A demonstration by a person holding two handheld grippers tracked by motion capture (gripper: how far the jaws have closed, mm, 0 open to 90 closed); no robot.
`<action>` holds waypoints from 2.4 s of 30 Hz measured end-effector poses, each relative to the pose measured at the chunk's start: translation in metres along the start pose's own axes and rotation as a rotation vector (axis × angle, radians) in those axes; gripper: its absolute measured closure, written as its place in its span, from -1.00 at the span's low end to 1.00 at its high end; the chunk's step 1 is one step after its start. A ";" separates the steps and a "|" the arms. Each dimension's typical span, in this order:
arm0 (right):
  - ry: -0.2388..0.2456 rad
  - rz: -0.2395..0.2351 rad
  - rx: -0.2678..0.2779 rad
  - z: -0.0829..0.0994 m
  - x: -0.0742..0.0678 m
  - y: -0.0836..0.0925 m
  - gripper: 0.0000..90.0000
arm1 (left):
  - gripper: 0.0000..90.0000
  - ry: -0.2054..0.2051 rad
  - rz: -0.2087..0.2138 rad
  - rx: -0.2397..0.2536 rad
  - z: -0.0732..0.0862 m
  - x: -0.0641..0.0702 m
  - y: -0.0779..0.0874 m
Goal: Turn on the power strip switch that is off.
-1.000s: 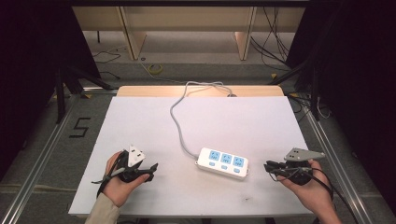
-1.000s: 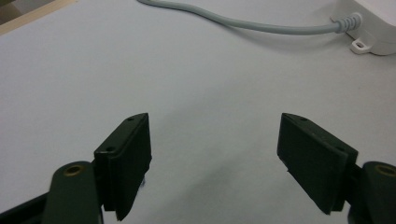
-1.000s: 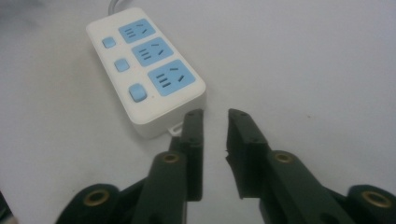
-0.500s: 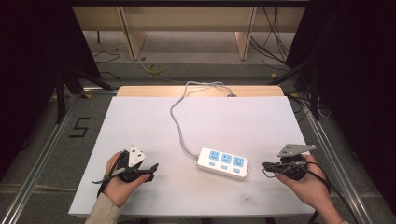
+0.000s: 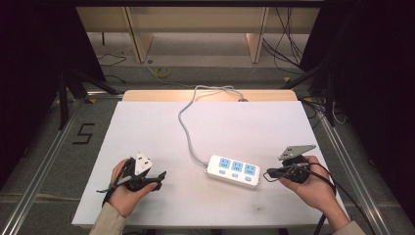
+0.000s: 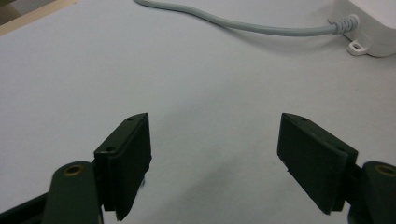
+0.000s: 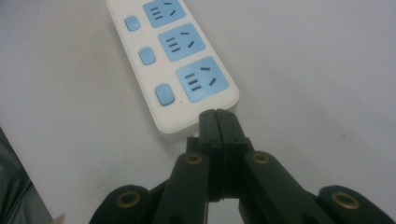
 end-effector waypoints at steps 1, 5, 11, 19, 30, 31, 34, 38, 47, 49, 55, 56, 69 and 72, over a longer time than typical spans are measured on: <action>0.000 -0.001 -0.005 -0.001 0.000 0.000 1.00 | -0.43 0.001 0.000 0.001 0.000 0.000 0.000; 0.002 -0.006 -0.022 -0.003 0.000 0.000 1.00 | -0.43 -0.002 0.000 0.003 -0.001 0.001 0.000; 0.005 -0.009 -0.043 -0.008 -0.001 0.000 1.00 | -0.43 -0.002 -0.002 0.005 -0.001 0.000 0.000; 0.005 -0.026 -0.079 -0.016 -0.002 -0.003 1.00 | -0.43 -0.001 -0.001 0.004 -0.001 0.001 0.000; 0.012 -0.054 -0.141 -0.025 -0.008 -0.011 1.00 | -0.43 -0.003 0.002 0.006 -0.001 0.001 0.000; 0.015 -0.055 -0.143 -0.027 -0.008 -0.012 1.00 | -0.43 -0.001 0.002 0.007 -0.002 0.001 0.000; 0.013 -0.060 -0.153 -0.029 -0.009 -0.015 1.00 | -0.43 -0.002 0.003 0.006 -0.002 0.002 0.000; 0.010 -0.065 -0.165 -0.030 -0.008 -0.019 1.00 | -0.43 -0.001 0.002 0.005 -0.001 0.002 0.000; 0.008 -0.071 -0.183 -0.033 -0.009 -0.022 1.00 | -0.43 -0.002 0.001 0.007 -0.002 0.002 0.000; 0.009 -0.071 -0.190 -0.034 -0.010 -0.023 1.00 | -0.43 -0.002 0.001 0.007 -0.002 0.001 0.000; 0.011 -0.071 -0.204 -0.038 -0.011 -0.026 1.00 | -0.43 -0.002 0.001 0.007 -0.002 0.001 0.001; 0.014 -0.073 -0.207 -0.038 -0.011 -0.026 1.00 | -0.43 -0.002 0.001 0.007 -0.002 0.001 0.001; 0.012 -0.082 -0.240 -0.042 -0.013 -0.031 1.00 | -0.44 -0.002 0.000 0.008 -0.002 0.002 0.000; 0.009 -0.079 -0.250 -0.042 -0.013 -0.032 1.00 | -0.44 -0.001 -0.001 0.009 -0.002 0.002 0.000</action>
Point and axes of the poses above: each handheld gripper's, and its own axes: y roughly backward along the jaws, z roughly out of its underside, x roughly to its right, the point moved 9 cm from there along -y, roughly forward along the jaws, and after that the axes turned 15 degrees about -z, right-handed, at the moved point
